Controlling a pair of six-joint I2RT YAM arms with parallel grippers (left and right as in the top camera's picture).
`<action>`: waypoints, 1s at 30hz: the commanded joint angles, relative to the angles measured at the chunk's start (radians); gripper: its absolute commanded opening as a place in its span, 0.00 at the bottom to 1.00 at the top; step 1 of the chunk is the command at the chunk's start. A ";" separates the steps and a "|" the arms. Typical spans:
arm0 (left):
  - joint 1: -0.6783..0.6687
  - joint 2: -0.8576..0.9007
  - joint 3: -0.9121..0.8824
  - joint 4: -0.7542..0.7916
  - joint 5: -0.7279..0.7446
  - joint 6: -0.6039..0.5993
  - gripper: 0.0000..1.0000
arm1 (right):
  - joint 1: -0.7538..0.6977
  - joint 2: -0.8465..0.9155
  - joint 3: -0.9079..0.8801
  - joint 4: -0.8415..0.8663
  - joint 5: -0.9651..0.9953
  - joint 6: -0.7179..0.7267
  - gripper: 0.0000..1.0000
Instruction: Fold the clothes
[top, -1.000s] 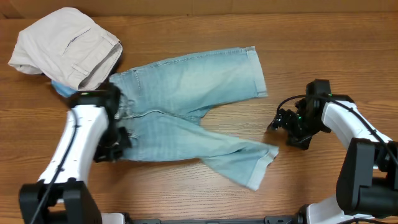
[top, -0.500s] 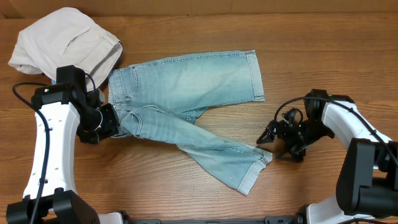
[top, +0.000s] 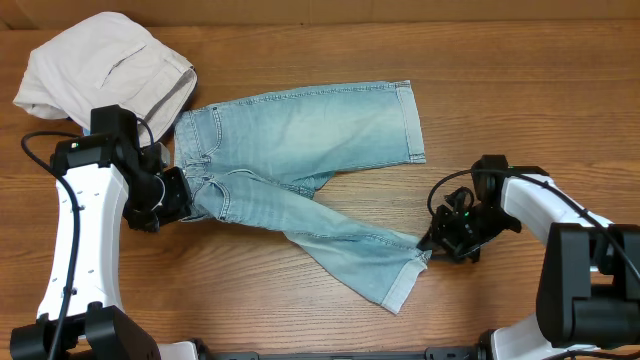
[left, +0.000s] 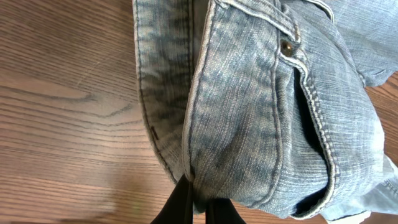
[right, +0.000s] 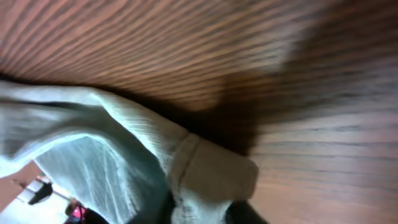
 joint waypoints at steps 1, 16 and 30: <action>0.004 -0.022 0.022 0.003 -0.026 0.023 0.06 | 0.002 -0.020 0.000 0.003 -0.029 0.011 0.15; 0.064 -0.022 0.052 -0.097 -0.076 0.090 0.04 | -0.071 -0.227 0.441 -0.069 0.138 -0.183 0.21; 0.064 -0.022 0.052 -0.129 -0.126 0.109 0.48 | -0.071 -0.231 0.286 -0.267 0.352 0.055 0.87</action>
